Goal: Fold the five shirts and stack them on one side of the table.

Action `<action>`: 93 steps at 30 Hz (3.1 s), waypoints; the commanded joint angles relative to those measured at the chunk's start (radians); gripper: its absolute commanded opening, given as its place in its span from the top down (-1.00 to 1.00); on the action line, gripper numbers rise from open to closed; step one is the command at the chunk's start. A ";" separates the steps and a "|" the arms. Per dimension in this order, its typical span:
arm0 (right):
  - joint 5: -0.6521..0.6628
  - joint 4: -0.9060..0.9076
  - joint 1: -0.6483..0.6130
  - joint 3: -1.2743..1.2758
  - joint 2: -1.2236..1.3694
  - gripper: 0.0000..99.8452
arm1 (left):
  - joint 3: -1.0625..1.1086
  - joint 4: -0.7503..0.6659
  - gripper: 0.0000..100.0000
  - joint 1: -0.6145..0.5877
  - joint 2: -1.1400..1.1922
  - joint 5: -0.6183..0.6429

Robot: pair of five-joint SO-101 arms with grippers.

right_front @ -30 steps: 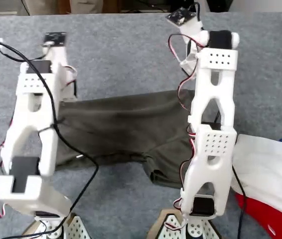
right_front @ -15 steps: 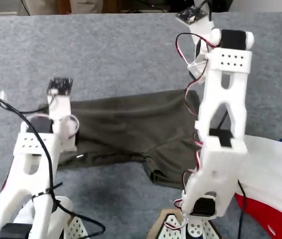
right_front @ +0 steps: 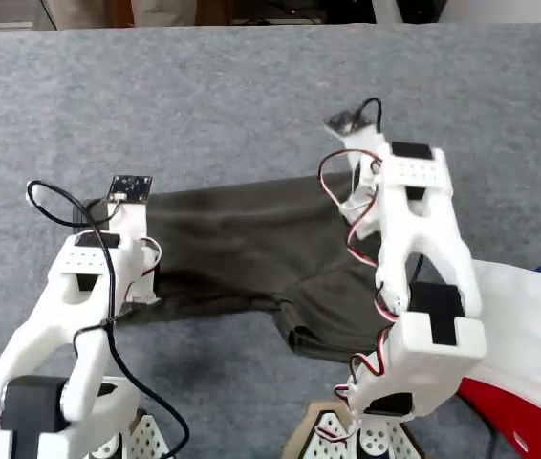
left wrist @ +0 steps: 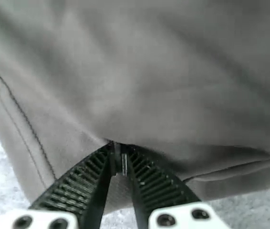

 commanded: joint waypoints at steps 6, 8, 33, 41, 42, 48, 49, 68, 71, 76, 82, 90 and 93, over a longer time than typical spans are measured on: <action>0.083 -0.106 0.087 0.024 0.067 0.99 | 0.009 0.055 0.96 0.000 0.005 -0.006; 0.091 -0.104 0.110 0.005 0.105 0.99 | 0.011 0.080 0.96 0.000 0.005 -0.038; 0.258 0.101 0.001 0.085 -0.456 0.98 | -0.387 0.548 0.96 -0.055 -0.260 -0.244; 0.471 0.117 -0.071 0.545 -0.872 0.92 | -0.265 0.578 0.96 -0.057 -0.527 -0.238; 0.497 0.140 -0.079 0.598 -0.911 0.86 | -0.238 0.565 0.96 -0.077 -0.541 -0.224; 0.626 0.333 -0.131 0.776 -1.107 0.58 | -0.018 0.325 0.96 -0.275 -0.553 -0.204; 0.632 0.348 -0.148 0.791 -1.127 0.57 | 0.021 0.270 0.96 -0.296 -0.555 -0.204; 0.577 -0.069 -0.346 0.960 -0.653 0.57 | 0.242 -0.075 0.96 -0.358 -0.550 -0.143; 0.575 -0.066 -0.349 0.932 -0.607 0.57 | 0.244 -0.075 0.96 -0.358 -0.550 -0.143; 0.577 -0.103 -0.351 0.947 -0.604 0.57 | 0.261 -0.100 0.96 -0.356 -0.550 -0.143; 0.578 -0.112 -0.383 0.957 -0.604 0.68 | 0.262 -0.100 0.96 -0.356 -0.550 -0.144; 0.572 -0.110 -0.387 0.957 -0.604 0.90 | 0.261 -0.097 0.96 -0.356 -0.550 -0.144; 0.572 -0.109 -0.357 0.951 -0.607 0.99 | 0.262 -0.098 0.96 -0.356 -0.550 -0.144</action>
